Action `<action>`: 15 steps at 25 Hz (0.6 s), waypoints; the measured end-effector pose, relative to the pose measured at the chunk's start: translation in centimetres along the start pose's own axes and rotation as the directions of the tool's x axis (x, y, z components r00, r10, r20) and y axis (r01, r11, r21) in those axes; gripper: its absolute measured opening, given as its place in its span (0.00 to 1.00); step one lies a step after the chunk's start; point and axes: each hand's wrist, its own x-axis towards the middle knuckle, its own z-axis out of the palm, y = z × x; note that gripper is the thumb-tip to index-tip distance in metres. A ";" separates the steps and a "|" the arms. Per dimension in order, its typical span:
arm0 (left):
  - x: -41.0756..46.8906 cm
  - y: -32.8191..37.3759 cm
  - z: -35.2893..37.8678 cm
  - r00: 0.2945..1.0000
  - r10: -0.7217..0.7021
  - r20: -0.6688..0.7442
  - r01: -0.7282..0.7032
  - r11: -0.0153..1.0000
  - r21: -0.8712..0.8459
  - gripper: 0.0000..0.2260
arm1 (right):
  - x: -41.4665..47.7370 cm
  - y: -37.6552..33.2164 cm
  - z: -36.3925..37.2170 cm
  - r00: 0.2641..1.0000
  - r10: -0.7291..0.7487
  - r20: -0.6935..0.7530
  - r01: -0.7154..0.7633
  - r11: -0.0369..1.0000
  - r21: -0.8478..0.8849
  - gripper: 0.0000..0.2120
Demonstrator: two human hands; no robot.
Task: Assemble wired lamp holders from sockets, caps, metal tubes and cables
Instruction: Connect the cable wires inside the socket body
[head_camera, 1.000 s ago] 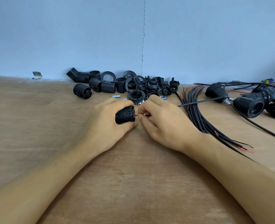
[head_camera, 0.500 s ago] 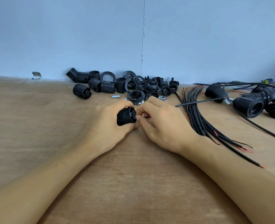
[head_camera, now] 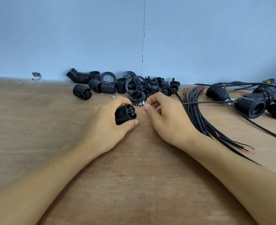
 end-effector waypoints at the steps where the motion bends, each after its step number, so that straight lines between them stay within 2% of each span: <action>1: 0.0 0.0 0.0 1.000 0.002 -0.001 -0.002 1.000 0.002 0.16 | 0.0 0.0 0.0 0.999 0.027 0.022 -0.028 0.999 0.040 0.03; 4: -0.1 0.0 0.0 1.000 0.003 0.001 -0.003 1.000 0.004 0.16 | -0.2 -0.1 0.1 0.992 0.048 0.115 -0.064 0.988 0.141 0.03; 8: -0.1 -0.2 0.0 1.000 0.001 0.013 -0.001 1.000 0.007 0.16 | -0.2 0.1 -0.1 0.995 0.019 0.094 -0.037 0.980 0.194 0.03; 15: 0.0 -0.3 0.1 1.000 0.010 0.011 -0.010 1.000 0.014 0.17 | -0.3 0.1 0.2 0.987 -0.116 0.115 0.110 0.992 0.062 0.05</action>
